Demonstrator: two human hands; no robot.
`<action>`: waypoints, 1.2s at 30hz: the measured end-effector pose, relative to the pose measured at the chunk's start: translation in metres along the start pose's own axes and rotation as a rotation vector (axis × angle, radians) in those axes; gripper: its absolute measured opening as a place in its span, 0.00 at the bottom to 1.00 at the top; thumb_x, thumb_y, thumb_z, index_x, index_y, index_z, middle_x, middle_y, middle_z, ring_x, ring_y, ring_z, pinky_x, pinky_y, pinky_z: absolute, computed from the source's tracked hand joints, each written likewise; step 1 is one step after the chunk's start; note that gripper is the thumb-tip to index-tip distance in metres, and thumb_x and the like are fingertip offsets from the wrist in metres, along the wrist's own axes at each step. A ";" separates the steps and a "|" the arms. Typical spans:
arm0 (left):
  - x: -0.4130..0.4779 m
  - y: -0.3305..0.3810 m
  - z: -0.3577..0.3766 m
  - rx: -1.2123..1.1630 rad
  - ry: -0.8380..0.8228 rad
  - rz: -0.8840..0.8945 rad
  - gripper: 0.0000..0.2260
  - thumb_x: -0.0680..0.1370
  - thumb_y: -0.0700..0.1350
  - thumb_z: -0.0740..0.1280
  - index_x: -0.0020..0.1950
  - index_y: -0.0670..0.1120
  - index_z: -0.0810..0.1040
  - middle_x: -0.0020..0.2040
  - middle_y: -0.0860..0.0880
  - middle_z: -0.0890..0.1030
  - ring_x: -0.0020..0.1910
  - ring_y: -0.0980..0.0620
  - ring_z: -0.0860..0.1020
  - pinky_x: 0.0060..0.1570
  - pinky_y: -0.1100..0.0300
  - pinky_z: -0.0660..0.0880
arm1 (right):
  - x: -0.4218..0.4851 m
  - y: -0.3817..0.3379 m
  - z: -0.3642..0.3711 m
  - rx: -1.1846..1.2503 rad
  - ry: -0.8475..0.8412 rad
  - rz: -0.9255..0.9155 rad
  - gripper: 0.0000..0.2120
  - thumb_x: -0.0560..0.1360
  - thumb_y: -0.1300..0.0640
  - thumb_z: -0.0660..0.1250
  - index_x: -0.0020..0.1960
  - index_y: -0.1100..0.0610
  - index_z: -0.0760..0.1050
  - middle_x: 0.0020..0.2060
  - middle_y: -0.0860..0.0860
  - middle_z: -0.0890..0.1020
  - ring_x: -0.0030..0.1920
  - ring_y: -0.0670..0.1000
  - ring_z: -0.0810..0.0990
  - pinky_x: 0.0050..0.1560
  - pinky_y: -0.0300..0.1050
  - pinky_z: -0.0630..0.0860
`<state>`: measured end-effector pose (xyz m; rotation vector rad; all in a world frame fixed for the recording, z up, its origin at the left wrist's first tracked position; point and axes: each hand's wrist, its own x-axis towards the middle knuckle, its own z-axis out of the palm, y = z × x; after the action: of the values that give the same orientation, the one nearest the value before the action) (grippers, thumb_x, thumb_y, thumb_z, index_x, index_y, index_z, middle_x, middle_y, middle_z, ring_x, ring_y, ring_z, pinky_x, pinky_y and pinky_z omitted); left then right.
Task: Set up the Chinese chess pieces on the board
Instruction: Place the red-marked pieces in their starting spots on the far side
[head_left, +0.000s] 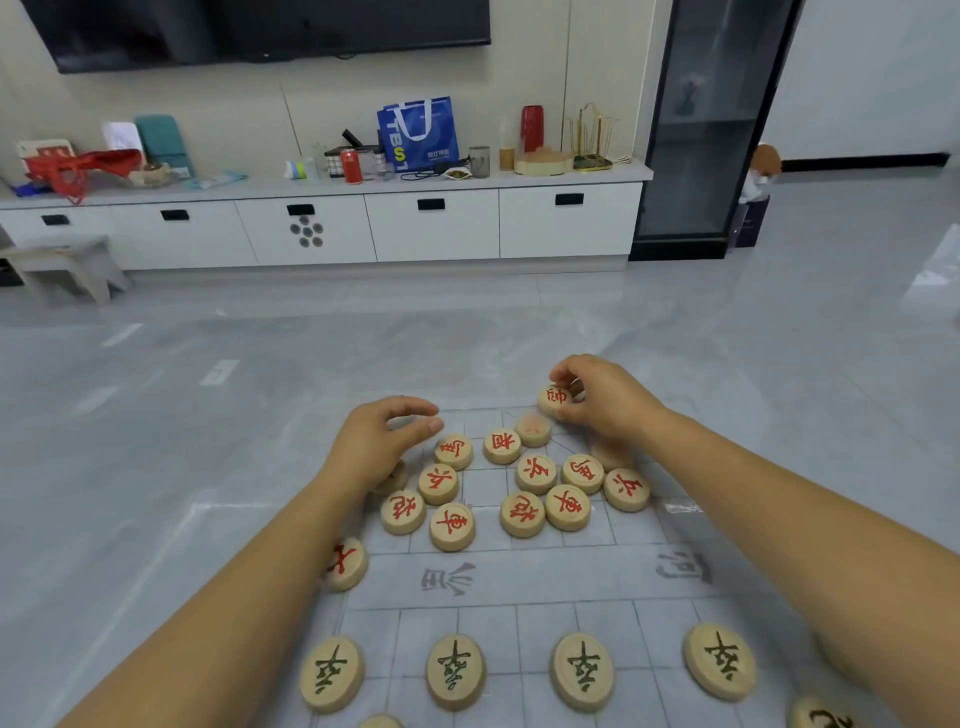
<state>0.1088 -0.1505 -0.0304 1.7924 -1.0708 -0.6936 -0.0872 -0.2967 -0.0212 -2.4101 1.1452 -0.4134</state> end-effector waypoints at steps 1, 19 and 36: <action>0.004 0.004 0.005 0.126 0.019 0.019 0.07 0.74 0.46 0.69 0.51 0.49 0.80 0.52 0.46 0.80 0.41 0.49 0.76 0.43 0.51 0.75 | 0.001 -0.001 0.002 0.009 -0.010 -0.006 0.21 0.72 0.55 0.70 0.62 0.57 0.71 0.59 0.53 0.76 0.55 0.51 0.76 0.57 0.43 0.73; 0.010 0.022 0.042 0.636 -0.311 0.338 0.16 0.77 0.50 0.63 0.64 0.51 0.74 0.64 0.52 0.75 0.63 0.52 0.72 0.64 0.57 0.67 | 0.004 0.014 0.006 0.391 -0.125 0.122 0.24 0.70 0.64 0.71 0.64 0.57 0.72 0.57 0.53 0.78 0.55 0.49 0.75 0.58 0.41 0.71; 0.012 0.024 0.034 0.437 -0.258 0.149 0.21 0.70 0.45 0.73 0.63 0.50 0.74 0.60 0.52 0.77 0.57 0.55 0.73 0.55 0.63 0.68 | 0.010 0.005 0.011 0.308 -0.159 0.130 0.23 0.69 0.60 0.73 0.63 0.55 0.73 0.49 0.50 0.76 0.49 0.50 0.74 0.55 0.42 0.72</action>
<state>0.0780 -0.1802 -0.0236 1.9939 -1.6113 -0.6455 -0.0794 -0.3045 -0.0321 -2.0520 1.0742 -0.3234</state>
